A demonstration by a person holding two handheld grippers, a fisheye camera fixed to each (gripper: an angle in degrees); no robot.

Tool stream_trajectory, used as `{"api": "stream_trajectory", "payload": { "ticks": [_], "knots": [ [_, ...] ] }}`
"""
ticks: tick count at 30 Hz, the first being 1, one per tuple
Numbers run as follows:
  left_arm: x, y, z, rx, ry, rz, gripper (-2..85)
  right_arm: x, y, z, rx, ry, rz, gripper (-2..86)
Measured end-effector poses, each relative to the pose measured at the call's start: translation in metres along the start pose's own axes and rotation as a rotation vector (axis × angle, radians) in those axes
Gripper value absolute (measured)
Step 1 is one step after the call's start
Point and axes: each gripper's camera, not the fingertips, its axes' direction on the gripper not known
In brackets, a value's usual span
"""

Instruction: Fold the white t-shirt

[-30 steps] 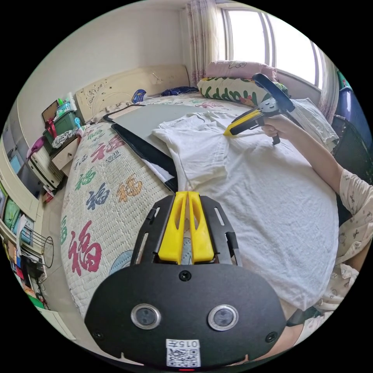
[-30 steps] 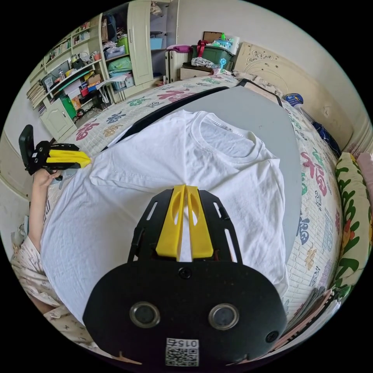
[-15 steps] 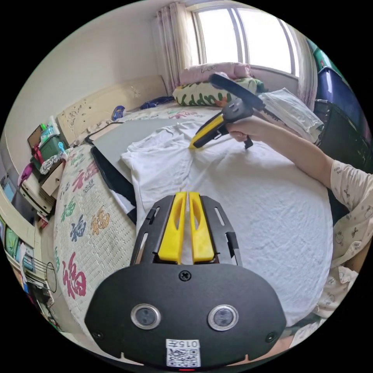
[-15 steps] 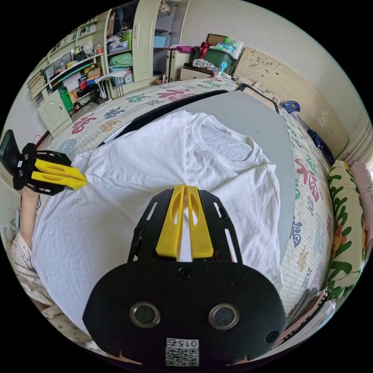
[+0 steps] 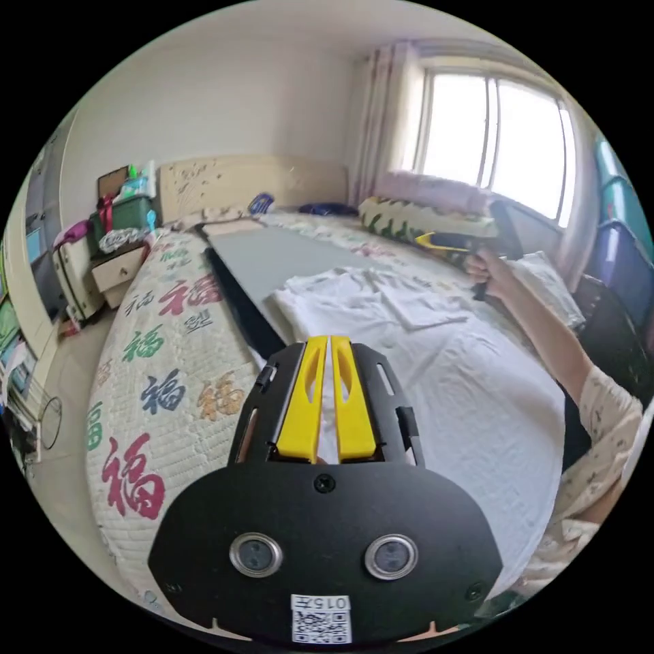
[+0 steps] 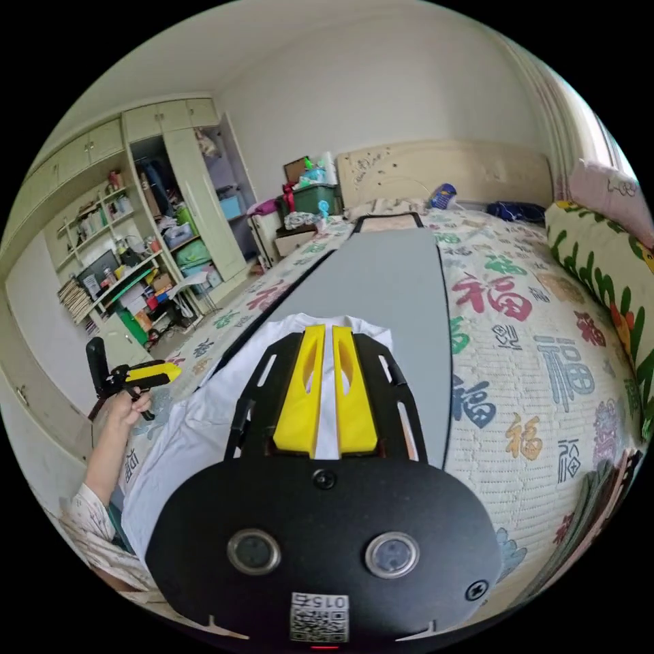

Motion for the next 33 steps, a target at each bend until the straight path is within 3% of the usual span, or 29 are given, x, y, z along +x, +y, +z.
{"api": "stream_trajectory", "payload": {
  "ticks": [3,5,10,14,21,24,27,33],
  "knots": [
    [-0.016,-0.032,0.027,0.003,-0.042,-0.059,5.9,0.028,-0.007,0.021,-0.045,0.034,0.073,3.8],
    [-0.033,-0.057,0.057,-0.012,0.027,-0.159,6.8,0.039,-0.012,0.032,-0.007,-0.034,0.125,5.0],
    [-0.050,-0.090,0.122,-0.063,0.036,-0.326,11.8,0.016,-0.041,0.077,-0.068,-0.058,0.111,7.7],
    [-0.043,-0.106,0.180,-0.186,-0.100,-0.272,11.7,-0.031,-0.058,0.132,-0.241,0.011,0.064,11.0],
    [-0.036,-0.095,0.236,-0.300,-0.176,-0.208,12.1,-0.101,-0.051,0.203,-0.417,0.186,-0.024,12.7],
    [-0.033,-0.078,0.246,-0.294,-0.115,-0.184,6.4,-0.130,-0.037,0.210,-0.419,0.171,-0.059,8.6],
    [-0.018,-0.058,0.249,-0.272,-0.177,-0.118,2.5,-0.161,-0.018,0.203,-0.399,0.197,-0.093,5.1],
    [0.033,-0.006,0.197,-0.076,-0.289,0.021,1.0,-0.226,0.029,0.104,-0.221,0.173,-0.170,4.0]
  ]
}}
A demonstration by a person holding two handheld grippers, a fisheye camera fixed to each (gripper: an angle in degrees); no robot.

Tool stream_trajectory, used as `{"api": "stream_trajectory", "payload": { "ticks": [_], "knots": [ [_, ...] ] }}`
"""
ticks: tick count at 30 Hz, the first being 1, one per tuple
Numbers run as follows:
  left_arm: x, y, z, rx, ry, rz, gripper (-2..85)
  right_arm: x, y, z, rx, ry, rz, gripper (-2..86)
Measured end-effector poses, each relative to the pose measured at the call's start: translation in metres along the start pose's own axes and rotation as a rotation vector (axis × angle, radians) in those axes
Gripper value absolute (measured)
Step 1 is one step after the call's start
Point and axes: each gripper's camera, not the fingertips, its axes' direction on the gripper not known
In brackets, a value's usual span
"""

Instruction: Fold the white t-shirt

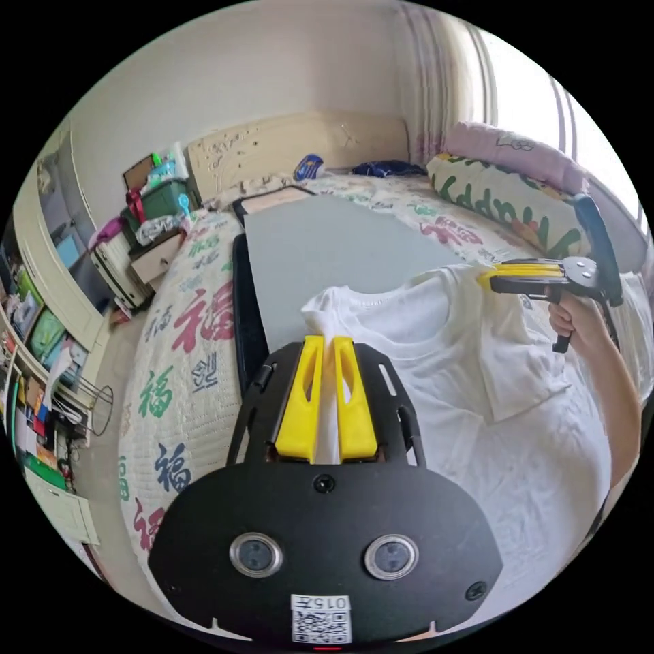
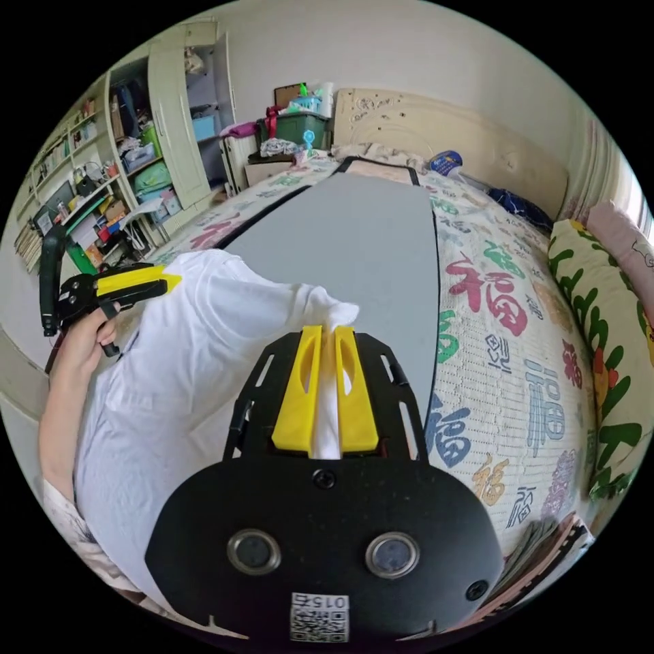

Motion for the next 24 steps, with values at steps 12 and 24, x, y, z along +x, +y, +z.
{"api": "stream_trajectory", "payload": {
  "ticks": [12,24],
  "knots": [
    [0.124,0.382,-0.225,0.247,0.266,0.494,1.3,-0.151,0.439,-0.302,0.107,-0.343,-0.355,4.4],
    [0.169,0.510,-0.247,0.229,0.063,0.425,6.6,-0.268,0.566,-0.326,0.077,-0.066,-0.491,4.9]
  ]
}}
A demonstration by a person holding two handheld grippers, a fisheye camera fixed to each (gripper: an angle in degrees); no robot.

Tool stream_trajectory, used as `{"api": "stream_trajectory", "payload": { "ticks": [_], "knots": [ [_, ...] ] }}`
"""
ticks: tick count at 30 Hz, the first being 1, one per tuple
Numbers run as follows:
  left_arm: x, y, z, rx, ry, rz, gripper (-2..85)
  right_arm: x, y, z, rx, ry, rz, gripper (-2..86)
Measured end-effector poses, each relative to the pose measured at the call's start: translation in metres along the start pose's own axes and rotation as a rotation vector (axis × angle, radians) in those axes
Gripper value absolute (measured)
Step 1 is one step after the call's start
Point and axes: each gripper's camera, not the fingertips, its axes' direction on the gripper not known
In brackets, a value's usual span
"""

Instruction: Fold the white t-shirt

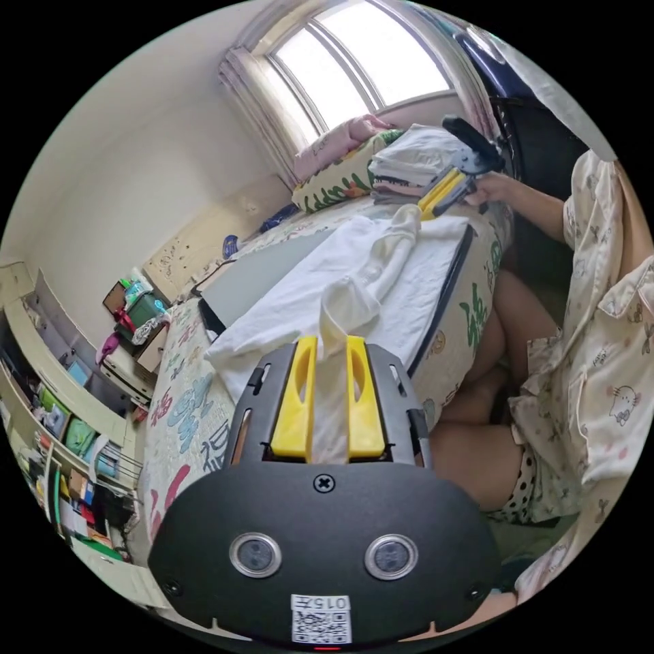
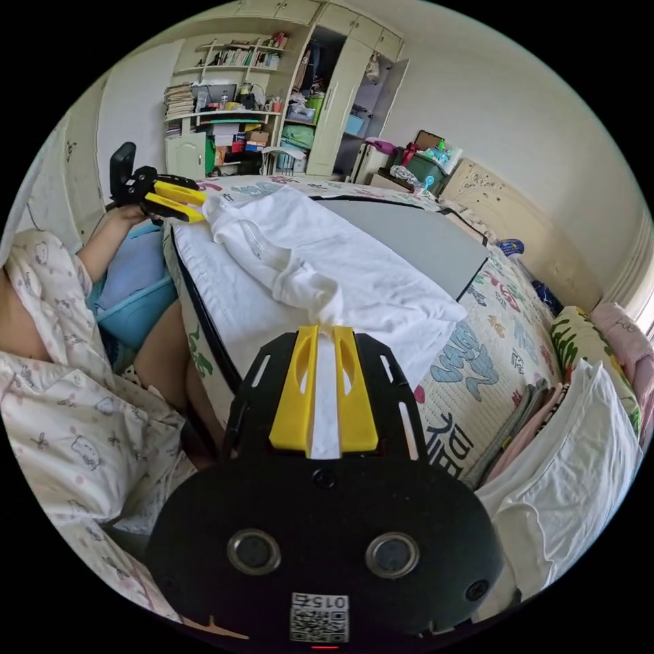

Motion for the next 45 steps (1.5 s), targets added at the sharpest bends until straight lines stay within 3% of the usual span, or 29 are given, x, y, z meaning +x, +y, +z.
{"api": "stream_trajectory", "payload": {
  "ticks": [13,21,25,29,39,42,45],
  "knots": [
    [-0.005,0.011,-0.038,0.032,0.086,0.097,1.9,0.010,0.006,-0.071,0.056,-0.048,0.125,-0.7],
    [-0.122,-0.017,-0.058,0.116,0.132,-0.328,3.4,0.121,-0.050,-0.133,0.213,-0.120,0.370,3.5],
    [-0.196,-0.029,-0.054,0.237,0.212,-0.592,6.6,0.205,-0.096,-0.135,0.241,-0.256,0.515,7.3],
    [-0.271,-0.057,-0.025,0.094,0.217,-0.805,12.4,0.306,-0.135,-0.113,0.253,-0.363,0.672,11.1],
    [-0.388,-0.151,0.068,-0.100,0.354,-0.982,12.9,0.463,-0.262,-0.025,0.059,-0.406,0.822,15.6],
    [-0.400,-0.184,0.093,-0.170,0.398,-0.953,8.1,0.492,-0.293,-0.009,0.030,-0.381,0.870,10.6],
    [-0.400,-0.217,0.097,-0.199,0.273,-0.894,0.6,0.515,-0.316,-0.010,0.020,-0.294,0.903,4.9]
  ]
}}
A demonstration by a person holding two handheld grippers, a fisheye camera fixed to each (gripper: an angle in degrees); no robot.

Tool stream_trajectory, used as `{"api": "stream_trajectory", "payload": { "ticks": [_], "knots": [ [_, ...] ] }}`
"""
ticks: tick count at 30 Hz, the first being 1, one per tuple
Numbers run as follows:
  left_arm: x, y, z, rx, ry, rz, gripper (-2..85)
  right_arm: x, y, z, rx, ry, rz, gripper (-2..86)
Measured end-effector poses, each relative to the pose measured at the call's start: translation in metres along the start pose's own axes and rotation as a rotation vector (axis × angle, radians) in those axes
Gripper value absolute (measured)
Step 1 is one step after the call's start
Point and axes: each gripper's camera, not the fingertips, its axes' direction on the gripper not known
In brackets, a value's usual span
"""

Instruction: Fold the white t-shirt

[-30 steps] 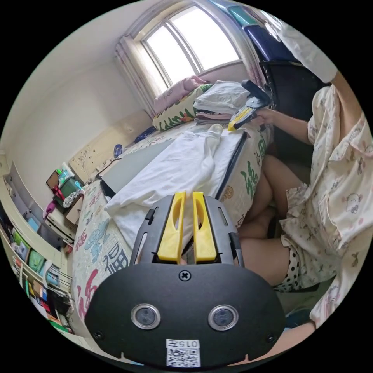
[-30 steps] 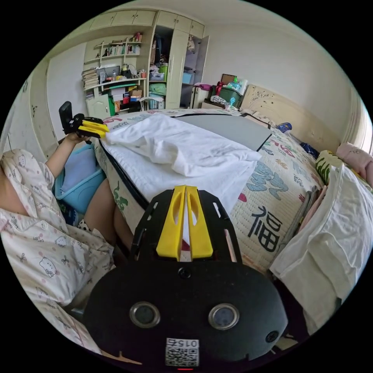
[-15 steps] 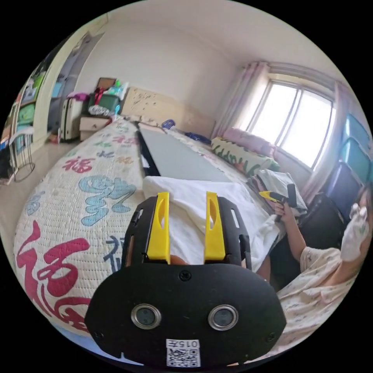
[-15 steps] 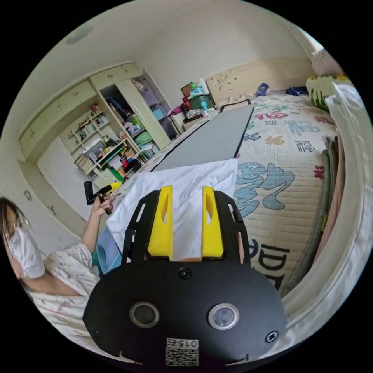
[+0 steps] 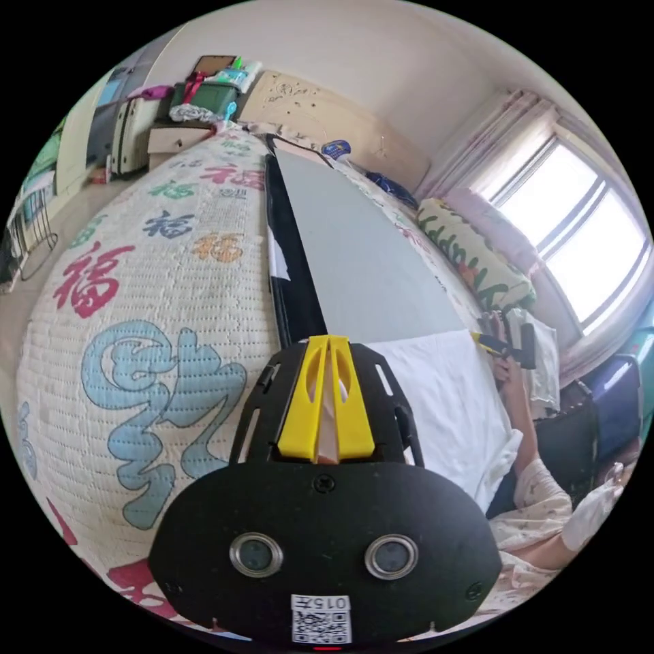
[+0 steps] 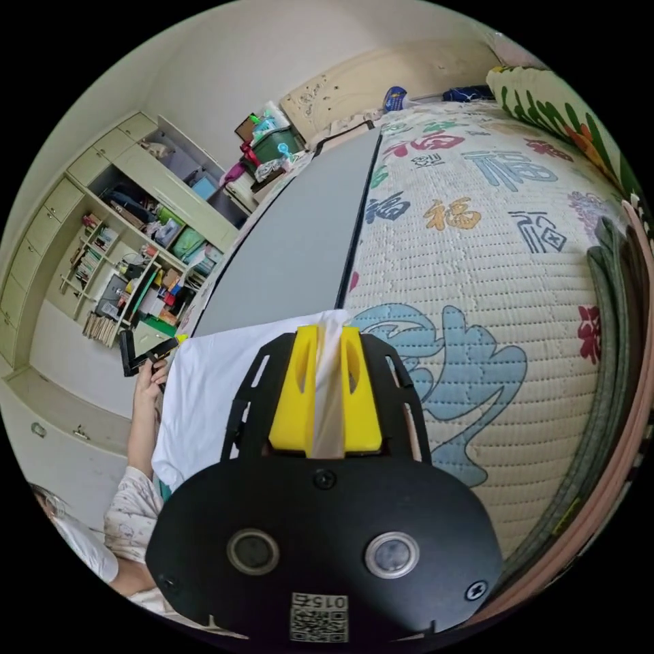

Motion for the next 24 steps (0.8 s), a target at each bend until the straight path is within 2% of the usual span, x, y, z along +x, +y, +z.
{"api": "stream_trajectory", "payload": {
  "ticks": [4,9,11,14,16,20,24],
  "knots": [
    [0.027,-0.025,-0.021,0.116,-0.086,0.062,-0.5,-0.008,-0.041,-0.026,0.102,-0.020,-0.023,1.3],
    [0.025,-0.020,-0.046,0.203,-0.061,-0.028,1.4,-0.009,-0.070,-0.016,0.083,0.009,-0.032,0.6],
    [0.034,-0.003,-0.052,0.190,-0.092,-0.025,10.4,-0.003,-0.077,-0.020,0.101,-0.034,-0.025,0.5],
    [0.040,0.008,-0.059,0.180,-0.029,-0.036,12.7,0.000,-0.086,-0.023,0.114,-0.065,-0.021,0.5],
    [0.041,0.006,-0.063,0.185,0.028,-0.034,11.0,0.000,-0.093,-0.021,0.107,-0.062,-0.017,0.4],
    [0.049,-0.010,-0.049,0.071,0.035,-0.044,8.9,0.001,-0.102,-0.019,0.117,-0.069,-0.017,0.4],
    [0.048,-0.009,-0.058,0.166,0.067,-0.078,0.6,0.007,-0.106,-0.017,0.124,-0.080,-0.004,0.4]
  ]
}}
